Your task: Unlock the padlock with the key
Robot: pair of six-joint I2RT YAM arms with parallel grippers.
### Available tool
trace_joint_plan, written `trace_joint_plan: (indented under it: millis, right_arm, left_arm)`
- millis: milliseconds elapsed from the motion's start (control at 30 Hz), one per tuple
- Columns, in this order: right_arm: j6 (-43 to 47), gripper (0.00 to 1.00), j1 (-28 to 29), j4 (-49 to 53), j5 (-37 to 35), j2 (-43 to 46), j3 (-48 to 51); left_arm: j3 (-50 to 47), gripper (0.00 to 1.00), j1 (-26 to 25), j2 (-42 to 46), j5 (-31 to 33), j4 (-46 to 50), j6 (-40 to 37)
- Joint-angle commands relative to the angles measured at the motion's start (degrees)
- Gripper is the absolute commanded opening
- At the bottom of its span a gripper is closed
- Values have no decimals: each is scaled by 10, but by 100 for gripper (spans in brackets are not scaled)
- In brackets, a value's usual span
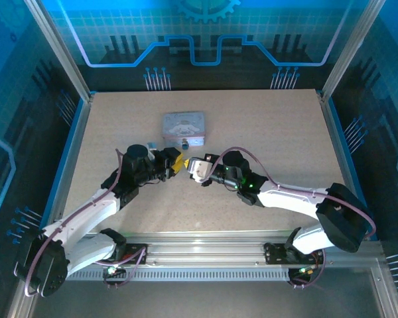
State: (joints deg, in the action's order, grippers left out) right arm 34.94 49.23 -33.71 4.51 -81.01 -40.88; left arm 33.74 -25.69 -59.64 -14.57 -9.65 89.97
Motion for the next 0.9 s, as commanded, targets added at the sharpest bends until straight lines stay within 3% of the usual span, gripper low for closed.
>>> trace_joint_plan:
  millis: [0,133,633,700,800,867]
  right_arm:
    - [7,0,9,-39,-5,-8,-12]
    - [10,0,8,-38,-6,-9,-13]
    - [15,0,12,-23,-6,-25,-17]
    - [14,0,12,-23,-7,-24,-15]
    - [9,0,12,-8,-3,-19,-15]
    - [-1,9,11,14,3,-11,-18]
  left_arm:
    - [-10,35,1,-5,-17,-19,21]
    - [-17,33,1,-19,-27,-48,36]
    - [-17,6,1,-13,-35,-57,35]
    - [-15,0,3,-13,-33,-50,24]
    - [-1,0,9,-6,-25,-19,-18]
    - [19,0,12,0,-17,12,-77]
